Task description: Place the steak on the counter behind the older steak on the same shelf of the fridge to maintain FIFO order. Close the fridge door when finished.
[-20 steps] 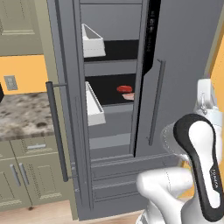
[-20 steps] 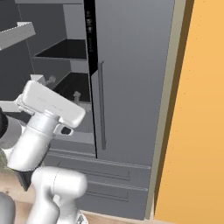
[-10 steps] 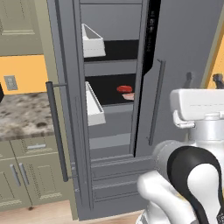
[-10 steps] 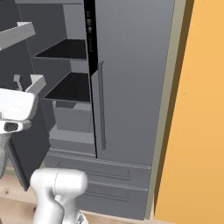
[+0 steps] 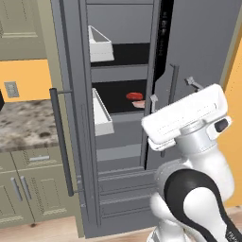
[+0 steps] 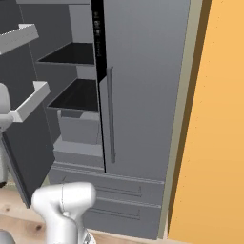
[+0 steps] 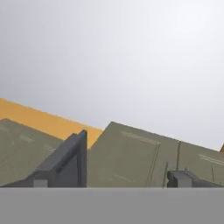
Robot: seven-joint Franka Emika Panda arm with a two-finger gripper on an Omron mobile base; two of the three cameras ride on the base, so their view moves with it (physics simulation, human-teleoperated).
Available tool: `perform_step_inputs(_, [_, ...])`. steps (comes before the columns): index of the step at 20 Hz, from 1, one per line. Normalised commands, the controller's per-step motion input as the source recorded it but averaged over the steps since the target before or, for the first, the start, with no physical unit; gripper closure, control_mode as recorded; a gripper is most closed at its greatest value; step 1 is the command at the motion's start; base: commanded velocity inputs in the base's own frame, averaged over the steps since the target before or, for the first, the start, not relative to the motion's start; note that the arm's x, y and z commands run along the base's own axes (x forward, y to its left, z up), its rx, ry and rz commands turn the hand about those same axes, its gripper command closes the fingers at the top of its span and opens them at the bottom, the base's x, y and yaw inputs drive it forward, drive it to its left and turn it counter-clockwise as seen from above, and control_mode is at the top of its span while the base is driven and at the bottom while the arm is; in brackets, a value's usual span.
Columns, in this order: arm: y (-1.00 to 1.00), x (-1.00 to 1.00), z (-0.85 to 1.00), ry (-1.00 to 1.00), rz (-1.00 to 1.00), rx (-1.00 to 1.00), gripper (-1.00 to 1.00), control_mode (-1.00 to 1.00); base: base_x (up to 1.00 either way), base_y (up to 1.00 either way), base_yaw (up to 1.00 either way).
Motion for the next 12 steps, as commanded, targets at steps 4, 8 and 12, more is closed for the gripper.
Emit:
perform_step_inputs(4, [0.95, -0.16, -0.20, 0.06, -0.34, -0.50, -1.00, -1.00, 0.00, 0.00, 0.00])
perform_step_inputs(8, [0.87, -0.26, -0.24, 0.10, -0.41, -0.41, -1.00, -1.00, 0.00, 0.00, 0.00])
perform_step_inputs(12, [0.86, -0.28, -0.27, 0.12, -0.43, -0.36, -1.00, -1.00, 0.00, 0.00, 0.00])
